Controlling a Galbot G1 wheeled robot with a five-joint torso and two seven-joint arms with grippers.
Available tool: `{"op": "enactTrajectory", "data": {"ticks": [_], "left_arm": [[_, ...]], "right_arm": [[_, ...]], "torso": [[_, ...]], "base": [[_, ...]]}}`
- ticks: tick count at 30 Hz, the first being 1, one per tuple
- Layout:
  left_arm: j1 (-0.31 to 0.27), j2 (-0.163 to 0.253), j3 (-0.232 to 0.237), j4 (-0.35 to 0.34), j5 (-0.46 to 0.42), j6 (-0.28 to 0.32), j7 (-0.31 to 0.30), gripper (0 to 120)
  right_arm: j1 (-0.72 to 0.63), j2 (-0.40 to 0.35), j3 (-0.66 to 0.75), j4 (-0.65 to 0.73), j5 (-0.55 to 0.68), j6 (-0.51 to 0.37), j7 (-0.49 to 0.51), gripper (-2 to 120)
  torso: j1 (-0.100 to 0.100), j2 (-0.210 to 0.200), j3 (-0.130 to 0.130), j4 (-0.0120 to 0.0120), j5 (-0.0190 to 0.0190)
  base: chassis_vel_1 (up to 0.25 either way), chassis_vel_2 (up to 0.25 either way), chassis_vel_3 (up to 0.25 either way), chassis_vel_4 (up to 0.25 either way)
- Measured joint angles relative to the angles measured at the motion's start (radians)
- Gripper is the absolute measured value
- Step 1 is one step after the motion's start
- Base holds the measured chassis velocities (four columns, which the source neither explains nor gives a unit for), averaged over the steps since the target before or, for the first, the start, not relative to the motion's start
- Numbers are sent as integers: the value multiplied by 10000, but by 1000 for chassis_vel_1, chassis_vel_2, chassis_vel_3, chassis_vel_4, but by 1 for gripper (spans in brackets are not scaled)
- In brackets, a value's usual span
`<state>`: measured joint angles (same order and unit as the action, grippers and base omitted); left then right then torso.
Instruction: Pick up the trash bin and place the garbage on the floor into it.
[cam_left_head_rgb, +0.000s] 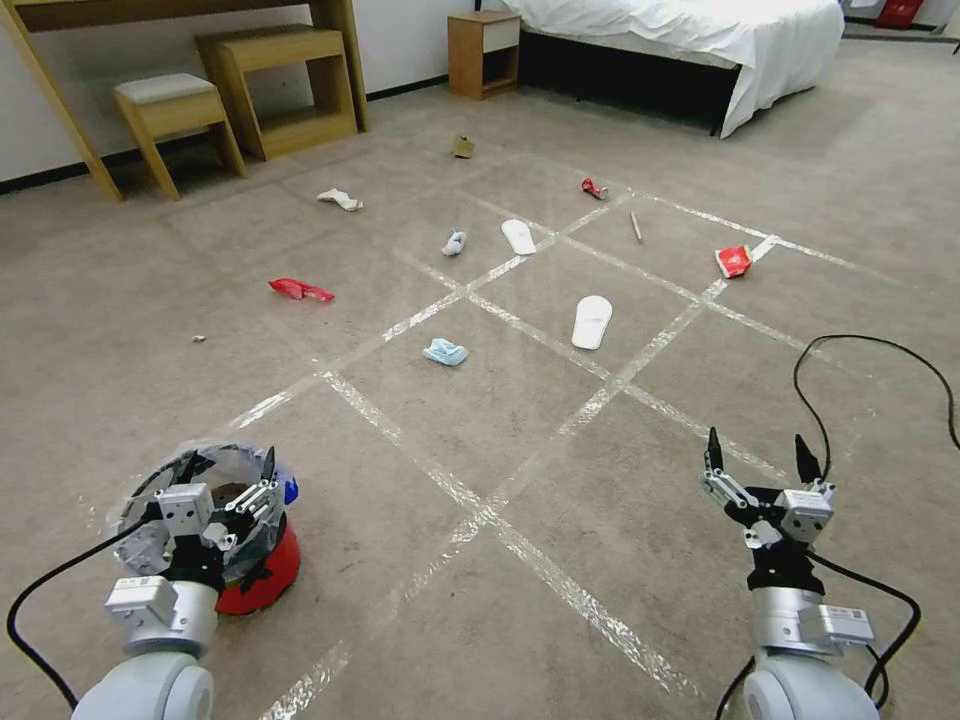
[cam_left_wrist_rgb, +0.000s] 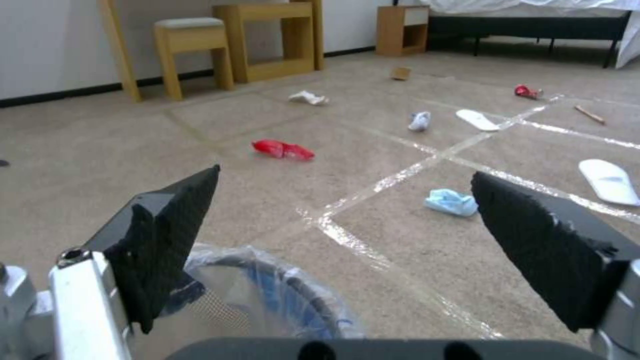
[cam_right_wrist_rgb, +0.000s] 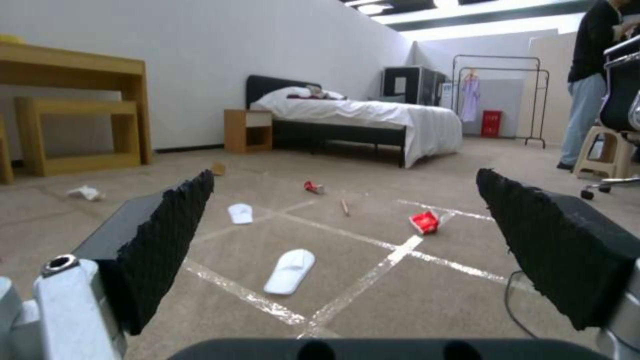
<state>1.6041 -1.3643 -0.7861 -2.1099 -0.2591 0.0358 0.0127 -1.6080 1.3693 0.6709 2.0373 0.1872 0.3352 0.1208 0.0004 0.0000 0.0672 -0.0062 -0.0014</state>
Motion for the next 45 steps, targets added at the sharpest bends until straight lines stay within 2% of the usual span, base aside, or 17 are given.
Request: {"op": "enactTrajectory", "data": {"ticks": [4, 6, 7, 8, 10, 11, 12, 15, 16, 19, 20, 21, 23, 24, 27, 32, 45], "left_arm": [[71, 325, -92, -118, -307, 373, -367, 100], [159, 653, -191, -195, -807, 762, -666, 100], [251, 1032, -332, -245, -1353, 1170, -878, 100], [251, 1032, -332, -245, -1353, 1170, -878, 100], [297, 1458, -462, -250, -2007, 1570, -1234, 100], [314, 1818, -550, -257, -2659, 1971, -1666, 100], [314, 1818, -550, -257, -2659, 1971, -1666, 100], [273, 2863, -828, -117, -5245, 3451, -3271, 100], [273, 2863, -828, -117, -5245, 3451, -3271, 100], [207, 3522, -1101, 319, -6329, 4230, -3742, 100], [207, 3522, -1101, 319, -6329, 4230, -3742, 100], [171, 3856, -1158, 579, -6896, 4535, -3967, 100], [89, 4302, -1204, 977, -7464, 4868, -4183, 100], [89, 4302, -1204, 977, -7464, 4868, -4183, 100], [-77, 4962, -1201, 1679, -7986, 5128, -4182, 99], [-284, 5224, -1100, 2212, -8446, 5220, -4121, 99], [-734, 5210, -744, 3730, -8650, 5176, -3880, 98]], "right_arm": [[11, 29, -13, -161, -39, 27, 0, 100], [23, 29, -11, -260, -45, 49, 3, 100], [47, 30, 0, -341, -48, 73, 8, 100], [47, 30, 0, -341, -48, 73, 8, 100], [66, 35, 18, -424, -51, 95, 17, 100], [70, 51, 44, -464, -56, 109, 25, 100], [70, 51, 44, -464, -56, 109, 25, 100], [31, 123, 134, -485, -85, 148, 48, 100], [31, 123, 134, -485, -85, 148, 48, 100], [-4, 138, 194, -484, -87, 171, 63, 100], [-4, 138, 194, -484, -87, 171, 63, 100], [-25, 137, 225, -484, -87, 186, 70, 100], [-57, 131, 279, -484, -85, 218, 79, 100], [-57, 131, 279, -484, -85, 218, 79, 100], [-121, 143, 323, -484, -88, 271, 84, 100], [-167, 170, 330, -483, -115, 302, 88, 100], [-186, 190, 340, -541, -188, 367, 117, 100]], "torso": [[0, 0, 0, 0, 0], [0, 0, 0, 0, -1], [0, 0, 0, 1, -1], [0, 0, 0, 1, -1], [0, 0, 0, 1, -2], [0, 0, 0, 1, -1], [0, 0, 0, 1, -1], [0, 0, 0, 0, -2], [0, 0, 0, 0, -2], [0, 0, 0, 1, -2], [0, 0, 0, 1, -2], [0, 0, 0, 1, -4], [0, -1, 0, 0, -2], [0, -1, 0, 0, -2], [0, 0, 0, 0, -1], [0, 0, 0, 0, -2], [0, 0, 0, 0, 0]], "base": [[0, 0, 0, 0], [0, 0, 0, 0], [0, 0, 0, 0], [0, 0, 0, 0], [0, 0, 0, 0], [0, 0, 0, 0], [0, 0, 0, 0], [0, 0, 0, 0], [0, 0, 0, 0], [0, 0, 0, 0], [0, 0, 0, 0], [0, 0, 0, 0], [0, 0, 0, 0], [0, 0, 0, 0], [0, 0, 0, 0], [0, 0, 0, 0], [0, 0, 0, 0]]}}
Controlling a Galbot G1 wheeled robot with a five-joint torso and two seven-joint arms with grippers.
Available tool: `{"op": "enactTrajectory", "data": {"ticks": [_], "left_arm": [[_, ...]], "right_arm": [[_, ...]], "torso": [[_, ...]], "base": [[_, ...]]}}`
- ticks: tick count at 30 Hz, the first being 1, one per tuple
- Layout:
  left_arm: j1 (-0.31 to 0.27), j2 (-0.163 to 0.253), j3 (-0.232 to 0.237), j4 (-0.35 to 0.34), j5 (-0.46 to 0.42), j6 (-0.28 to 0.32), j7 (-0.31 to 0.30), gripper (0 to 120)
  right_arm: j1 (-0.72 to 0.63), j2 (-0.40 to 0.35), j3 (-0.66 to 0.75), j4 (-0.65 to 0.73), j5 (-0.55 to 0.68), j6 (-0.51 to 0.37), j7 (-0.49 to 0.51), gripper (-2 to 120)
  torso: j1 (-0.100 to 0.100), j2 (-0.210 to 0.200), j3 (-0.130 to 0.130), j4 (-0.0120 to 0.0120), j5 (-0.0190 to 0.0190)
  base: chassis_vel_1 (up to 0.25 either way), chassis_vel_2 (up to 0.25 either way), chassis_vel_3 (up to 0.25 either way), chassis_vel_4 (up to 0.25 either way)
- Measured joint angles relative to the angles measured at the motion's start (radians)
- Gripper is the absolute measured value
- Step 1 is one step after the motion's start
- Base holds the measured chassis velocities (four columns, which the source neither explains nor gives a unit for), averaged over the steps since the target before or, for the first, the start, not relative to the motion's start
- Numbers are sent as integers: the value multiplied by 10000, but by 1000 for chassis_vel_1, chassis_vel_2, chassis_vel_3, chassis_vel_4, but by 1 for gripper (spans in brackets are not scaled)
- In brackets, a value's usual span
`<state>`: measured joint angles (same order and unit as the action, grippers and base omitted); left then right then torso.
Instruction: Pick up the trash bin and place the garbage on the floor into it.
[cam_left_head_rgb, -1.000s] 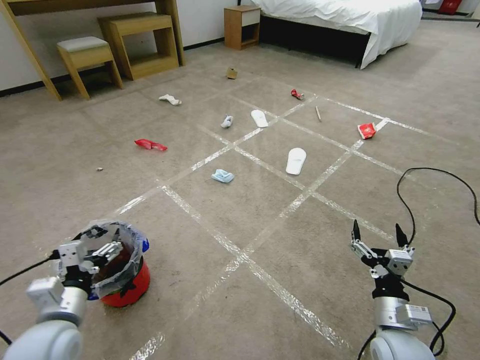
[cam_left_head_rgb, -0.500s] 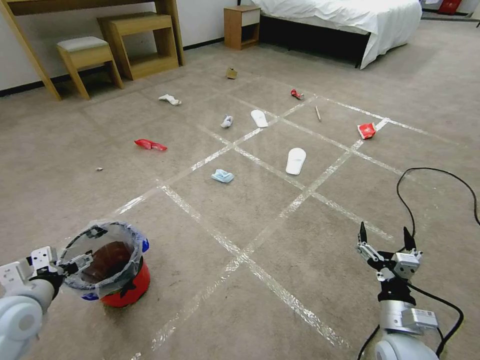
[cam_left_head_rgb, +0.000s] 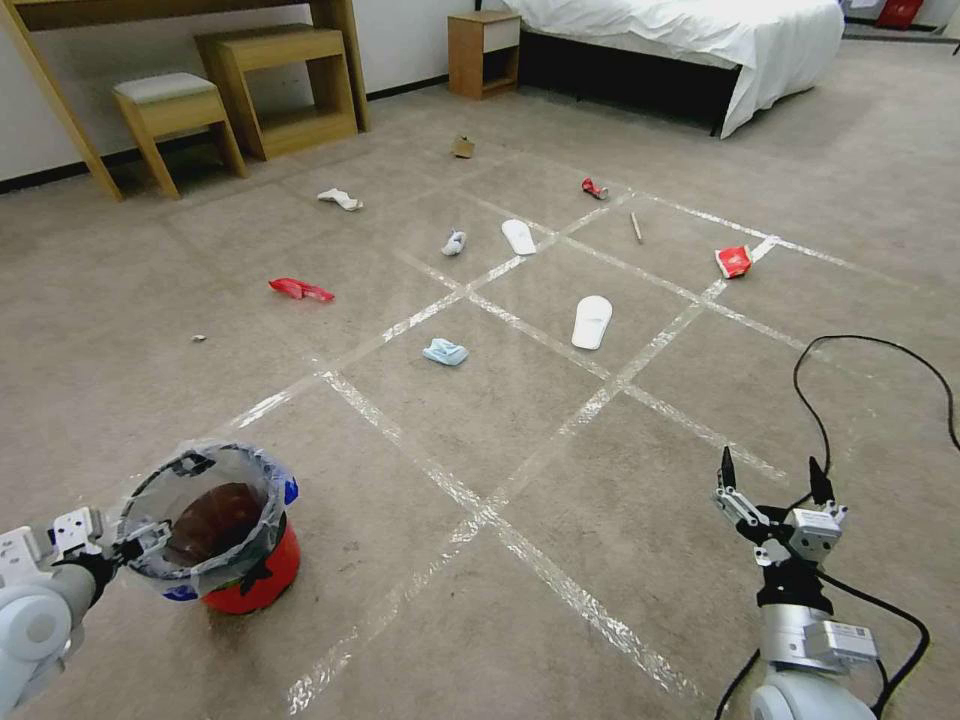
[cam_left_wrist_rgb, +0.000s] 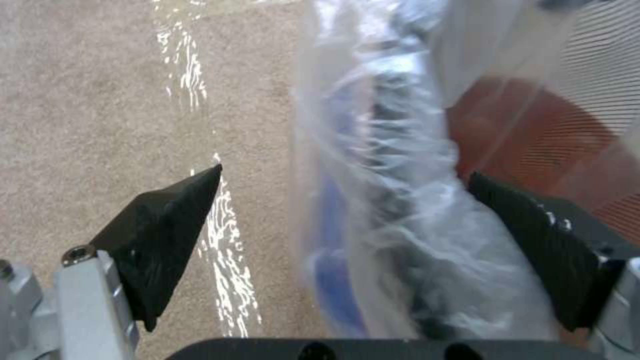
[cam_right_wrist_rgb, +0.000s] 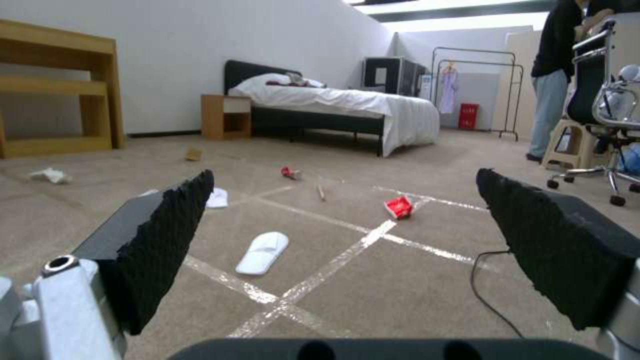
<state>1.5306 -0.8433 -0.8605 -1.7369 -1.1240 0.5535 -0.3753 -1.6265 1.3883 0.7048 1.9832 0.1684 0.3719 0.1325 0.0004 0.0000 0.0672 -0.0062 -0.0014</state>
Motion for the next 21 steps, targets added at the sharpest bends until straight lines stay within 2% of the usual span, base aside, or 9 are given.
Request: {"op": "enactTrajectory", "data": {"ticks": [11, 14, 17, 18, 21], "left_arm": [[-102, -91, 118, 104, 95, -117, 77, 98], [-105, -90, 168, 97, 111, -133, 83, 92], [-99, -65, 241, 74, 133, -121, 95, 80], [-99, -65, 241, 74, 133, -121, 95, 80], [-91, -60, 287, 37, 144, -110, 95, 67]], "right_arm": [[126, 46, -59, -152, -48, 23, 2, 100], [167, 58, -74, -193, -51, 34, 2, 100], [203, 60, -80, -253, -55, 66, 2, 100], [203, 60, -80, -253, -55, 66, 2, 100], [199, 56, -77, -258, -55, 88, 4, 100]], "torso": [[0, 0, -1, 1, 3], [0, 0, -1, 1, 4], [0, 1, -1, 1, 6], [0, 1, -1, 1, 6], [0, 1, -1, 1, 6]], "base": [[0, 0, 0, 0], [0, 0, 0, 0], [0, 0, 0, 0], [0, 0, 0, 0], [0, 0, 0, 0]]}}
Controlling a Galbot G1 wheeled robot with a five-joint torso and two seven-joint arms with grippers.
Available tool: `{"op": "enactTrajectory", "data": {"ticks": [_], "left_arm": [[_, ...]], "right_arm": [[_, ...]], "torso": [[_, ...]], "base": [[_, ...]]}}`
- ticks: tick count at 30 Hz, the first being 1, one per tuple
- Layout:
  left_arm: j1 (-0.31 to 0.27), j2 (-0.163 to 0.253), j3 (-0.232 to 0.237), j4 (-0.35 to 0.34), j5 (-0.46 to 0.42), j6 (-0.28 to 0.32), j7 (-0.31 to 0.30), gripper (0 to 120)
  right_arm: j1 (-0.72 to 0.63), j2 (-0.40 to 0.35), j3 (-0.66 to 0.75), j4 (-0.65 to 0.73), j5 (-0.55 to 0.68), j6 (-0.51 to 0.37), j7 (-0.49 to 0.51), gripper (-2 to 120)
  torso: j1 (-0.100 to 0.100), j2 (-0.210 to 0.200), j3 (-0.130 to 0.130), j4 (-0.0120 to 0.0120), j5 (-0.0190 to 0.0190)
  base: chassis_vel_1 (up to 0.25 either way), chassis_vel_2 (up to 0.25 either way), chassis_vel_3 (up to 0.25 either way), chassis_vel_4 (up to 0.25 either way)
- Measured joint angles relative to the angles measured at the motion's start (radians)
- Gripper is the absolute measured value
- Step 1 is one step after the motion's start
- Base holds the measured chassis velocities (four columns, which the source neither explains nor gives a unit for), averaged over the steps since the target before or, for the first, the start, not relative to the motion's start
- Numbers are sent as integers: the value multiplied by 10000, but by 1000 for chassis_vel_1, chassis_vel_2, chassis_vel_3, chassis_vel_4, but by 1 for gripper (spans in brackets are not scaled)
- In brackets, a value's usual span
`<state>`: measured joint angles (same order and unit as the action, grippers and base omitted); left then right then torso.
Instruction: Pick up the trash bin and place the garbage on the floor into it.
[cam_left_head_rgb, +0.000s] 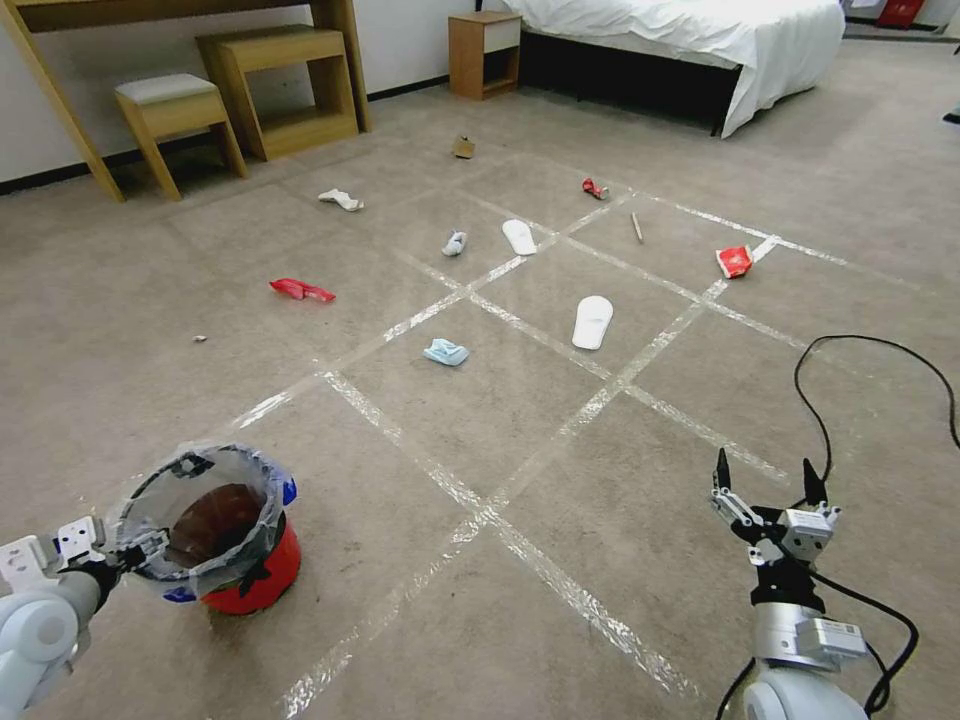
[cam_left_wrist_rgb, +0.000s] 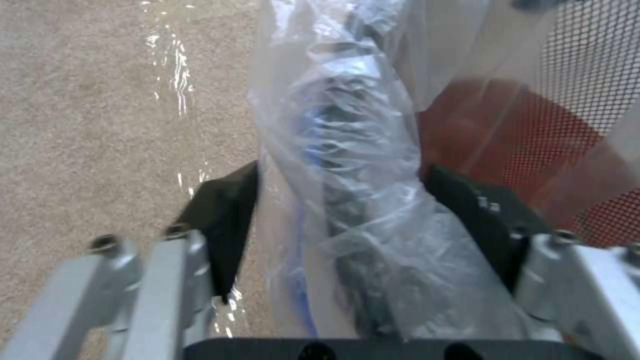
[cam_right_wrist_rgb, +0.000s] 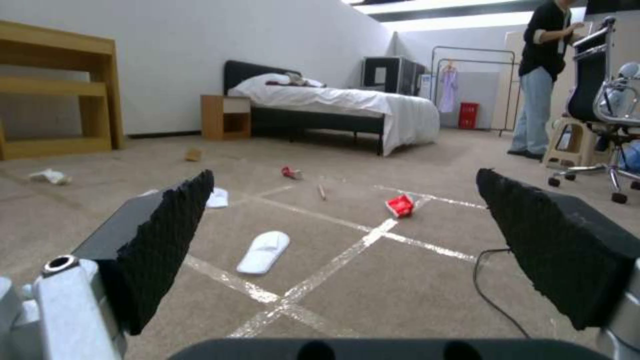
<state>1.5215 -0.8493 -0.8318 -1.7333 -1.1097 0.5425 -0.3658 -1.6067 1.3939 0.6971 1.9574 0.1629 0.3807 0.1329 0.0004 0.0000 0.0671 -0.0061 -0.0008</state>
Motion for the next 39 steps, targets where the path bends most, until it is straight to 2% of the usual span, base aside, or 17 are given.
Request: {"op": "enactTrajectory", "data": {"ticks": [1, 3, 4, 7, 8, 11, 13, 15, 17, 18, 25, 31, 34, 37, 39], "left_arm": [[0, 0, 0, 0, 0, 0, 0, 67], [4, -3, 40, -42, 6, 17, 5, 53], [4, -3, 40, -42, 6, 17, 5, 53], [4, -5, 76, -97, 6, 26, 38, 37], [4, -5, 76, -97, 6, 26, 38, 37], [19, -37, 61, -130, 23, 25, 128, 23], [21, -51, 54, -133, 41, 15, 154, 20], [17, -200, 9, -165, 100, -74, 254, 8], [17, -238, -2, -178, 111, -89, 279, 7], [19, -349, -35, -237, 130, -133, 381, 1], [86, -717, -210, -502, 281, -177, 363, 1], [295, -851, -546, -1259, 75, 37, 52, 1], [524, -845, -971, -1913, -268, 172, -261, 1], [595, -846, -1097, -2097, -369, 210, -316, 1], [872, -912, -1566, -2754, -804, 375, -551, 1]], "right_arm": [[0, 0, 0, 0, 0, 0, 0, 100], [-5, -8, 22, -1, 3, 30, 3, 100], [-5, -8, 22, -1, 3, 30, 3, 100], [-14, 14, 31, 4, 5, 40, 7, 100], [-14, 14, 31, 4, 5, 40, 7, 100], [-35, 36, 14, 28, 6, 40, 23, 100], [-37, 36, 12, 28, 6, 40, 30, 100], [-53, 25, 7, 28, 7, 38, 50, 100], [-55, 21, 8, 28, 8, 37, 52, 100], [-66, -2, 11, 28, 16, 35, 58, 100], [-95, -56, 29, 68, 45, 14, 68, 100], [-148, -114, 38, 177, 109, -35, 77, 100], [-202, -167, 44, 262, 171, -54, 91, 100], [-212, -182, 47, 290, 185, -71, 102, 100], [-240, -231, 51, 375, 247, -108, 115, 100]], "torso": [[0, 0, 0, 0, 0], [0, 0, 0, -1, -1], [0, 0, 0, -1, -1], [0, 0, 0, 0, -3], [0, 0, 0, 0, -3], [0, 0, 0, 0, -4], [0, 0, 0, 0, -3], [0, 0, 0, 2, -4], [0, 0, 0, 1, -5], [0, 0, 0, -3, -7], [0, -1, 2, -2, -14], [0, -2, 3, -5, -16], [0, -1, 3, -2, -11], [0, -2, 2, -2, -10], [0, -2, 2, -2, -7]], "base": [[0, 0, 0, 0], [0, 0, 0, 0], [0, 0, 0, 0], [0, 0, 0, 0], [0, 0, 0, 0], [0, 0, 0, 0], [0, 0, 0, 0], [0, 0, 0, 0], [0, 0, 0, 0], [0, 0, 0, 0], [0, 0, 0, 0], [0, 0, 0, 0], [0, 0, 0, 0], [0, 0, 0, 0], [0, 0, 0, 0]]}}
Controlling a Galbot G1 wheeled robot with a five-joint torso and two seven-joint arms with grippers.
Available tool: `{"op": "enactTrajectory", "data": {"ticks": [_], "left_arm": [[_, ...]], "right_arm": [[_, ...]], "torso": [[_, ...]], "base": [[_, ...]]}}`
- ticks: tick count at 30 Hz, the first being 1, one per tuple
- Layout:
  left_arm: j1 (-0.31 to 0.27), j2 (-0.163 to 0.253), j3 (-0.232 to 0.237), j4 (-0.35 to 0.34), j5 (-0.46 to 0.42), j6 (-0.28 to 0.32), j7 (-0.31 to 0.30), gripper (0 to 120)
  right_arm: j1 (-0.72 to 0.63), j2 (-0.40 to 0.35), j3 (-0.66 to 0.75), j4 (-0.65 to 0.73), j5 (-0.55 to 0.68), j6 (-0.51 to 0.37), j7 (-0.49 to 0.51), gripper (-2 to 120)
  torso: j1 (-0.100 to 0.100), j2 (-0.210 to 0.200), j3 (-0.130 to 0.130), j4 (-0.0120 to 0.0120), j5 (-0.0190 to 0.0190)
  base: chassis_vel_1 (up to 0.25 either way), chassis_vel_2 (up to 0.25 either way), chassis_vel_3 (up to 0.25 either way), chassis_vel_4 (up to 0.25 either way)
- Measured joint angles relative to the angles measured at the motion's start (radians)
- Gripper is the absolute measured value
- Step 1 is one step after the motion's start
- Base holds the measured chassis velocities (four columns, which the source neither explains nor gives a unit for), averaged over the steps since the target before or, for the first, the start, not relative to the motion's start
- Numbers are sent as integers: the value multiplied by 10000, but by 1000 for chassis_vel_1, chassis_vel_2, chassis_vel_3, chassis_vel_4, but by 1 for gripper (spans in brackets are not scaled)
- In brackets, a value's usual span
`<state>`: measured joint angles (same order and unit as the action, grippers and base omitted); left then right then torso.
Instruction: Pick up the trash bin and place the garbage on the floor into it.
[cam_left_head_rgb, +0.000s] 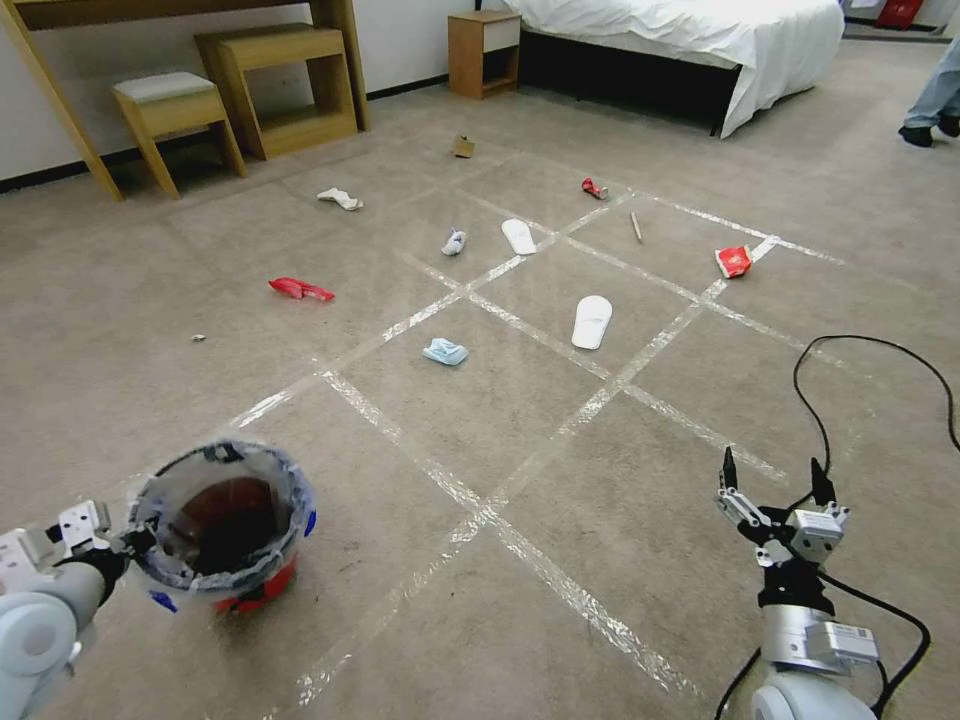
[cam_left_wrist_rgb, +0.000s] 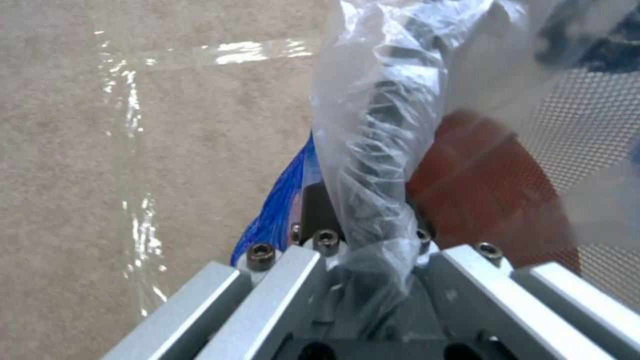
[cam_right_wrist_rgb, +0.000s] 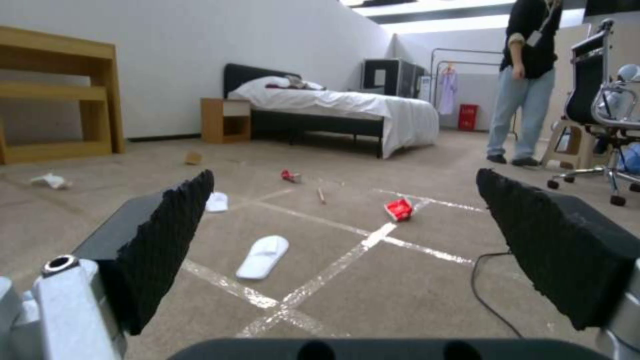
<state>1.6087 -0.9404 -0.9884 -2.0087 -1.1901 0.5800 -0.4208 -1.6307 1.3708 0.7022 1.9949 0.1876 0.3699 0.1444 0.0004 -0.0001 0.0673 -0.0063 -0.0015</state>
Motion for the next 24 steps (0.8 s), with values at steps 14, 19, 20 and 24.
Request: {"op": "enactTrajectory", "data": {"ticks": [14, 19, 20, 24], "left_arm": [[560, -304, -887, -1212, -971, 348, -473, 1], [465, -336, -835, -1088, -943, 333, -473, 1], [456, -339, -826, -1076, -938, 330, -472, 1], [358, -357, -723, -1013, -885, 313, -472, 1]], "right_arm": [[-57, -85, 48, 198, 185, 46, -77, 100], [-121, -134, 118, 170, 177, 122, -212, 100], [-128, -134, 119, 170, 175, 126, -221, 100], [-163, -135, 118, 170, 149, 139, -319, 100]], "torso": [[0, 0, -1, 1, 2], [0, 0, -1, 0, 1], [0, 0, -1, 0, 2], [0, 0, -1, 1, 2]], "base": [[0, 0, 0, 0], [0, 0, 0, 0], [0, 0, 0, 0], [0, 0, 0, 0]]}}
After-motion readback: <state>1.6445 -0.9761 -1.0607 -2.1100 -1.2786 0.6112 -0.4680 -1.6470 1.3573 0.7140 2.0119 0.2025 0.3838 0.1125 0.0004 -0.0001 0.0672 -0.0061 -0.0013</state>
